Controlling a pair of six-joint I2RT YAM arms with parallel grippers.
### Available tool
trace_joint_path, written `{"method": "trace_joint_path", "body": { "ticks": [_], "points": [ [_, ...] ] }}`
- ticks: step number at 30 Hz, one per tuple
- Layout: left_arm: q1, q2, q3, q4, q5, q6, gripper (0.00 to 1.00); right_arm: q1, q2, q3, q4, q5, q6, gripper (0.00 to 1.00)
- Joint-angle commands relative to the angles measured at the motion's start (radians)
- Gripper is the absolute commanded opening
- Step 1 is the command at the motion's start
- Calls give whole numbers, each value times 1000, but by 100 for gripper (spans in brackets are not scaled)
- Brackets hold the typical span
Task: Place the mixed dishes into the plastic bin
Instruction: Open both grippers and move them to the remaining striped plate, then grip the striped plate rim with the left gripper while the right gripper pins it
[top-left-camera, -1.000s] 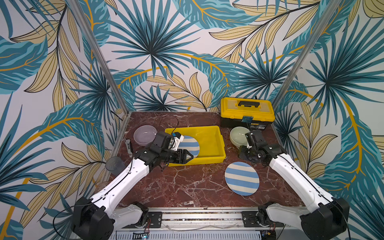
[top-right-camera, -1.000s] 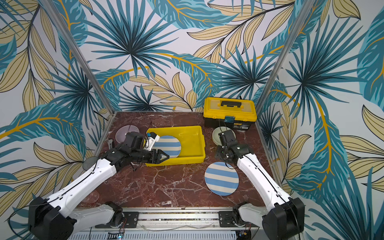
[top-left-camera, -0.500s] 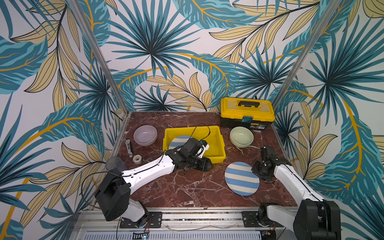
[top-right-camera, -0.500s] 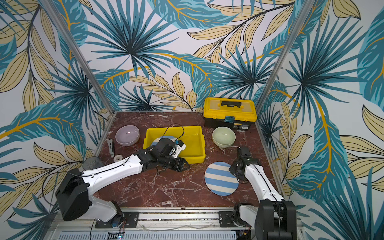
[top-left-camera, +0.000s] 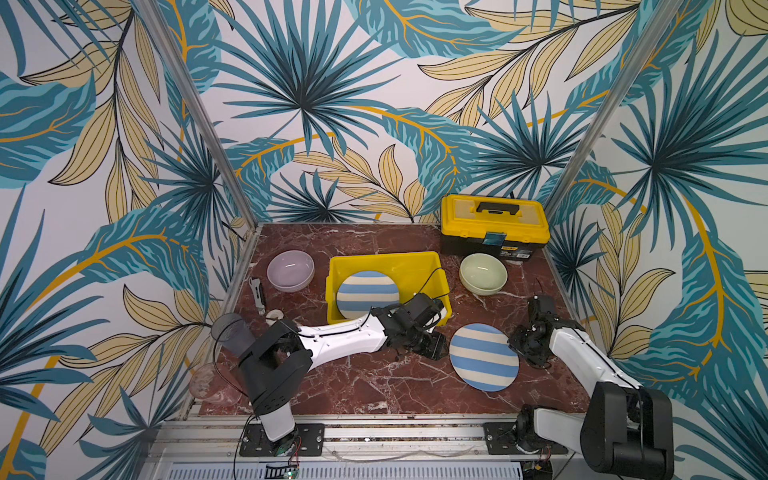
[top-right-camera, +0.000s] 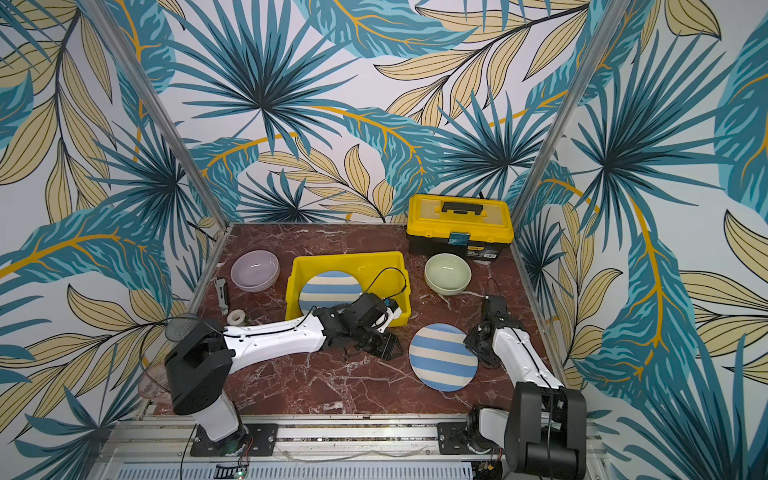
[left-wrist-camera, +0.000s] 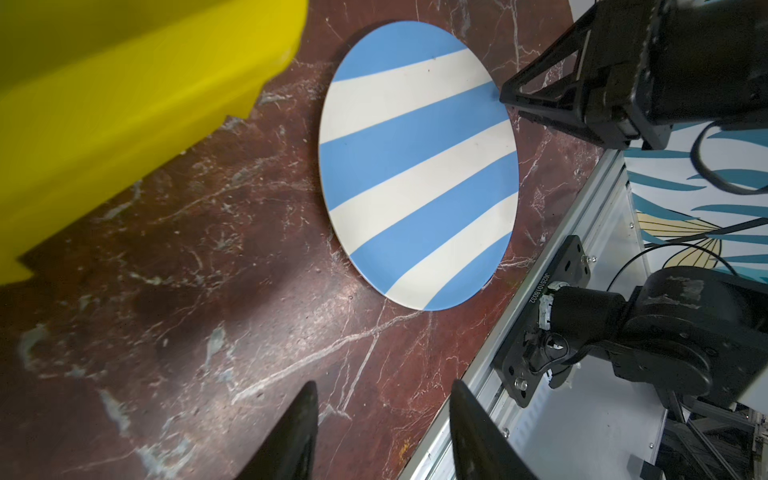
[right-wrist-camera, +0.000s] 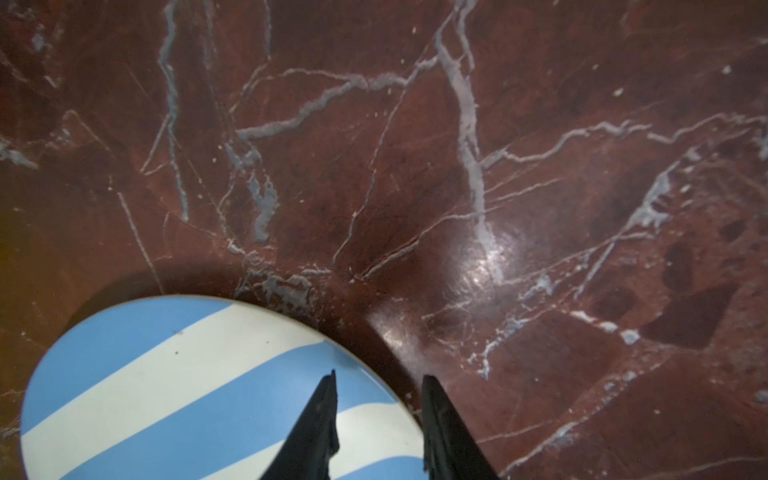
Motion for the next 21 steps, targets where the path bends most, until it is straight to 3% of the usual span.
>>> {"method": "trace_joint_path", "body": {
  "ticks": [1, 11, 21],
  "points": [
    [-9, 35, 33, 30, -18, -8, 49, -5, 37, -20, 14, -45, 5, 36],
    [-12, 120, 41, 61, 4, -29, 47, -5, 65, -66, 82, -125, 48, 27],
    [-13, 142, 82, 62, 16, -55, 47, -3, 108, -67, 96, -145, 21, 26]
  ]
}}
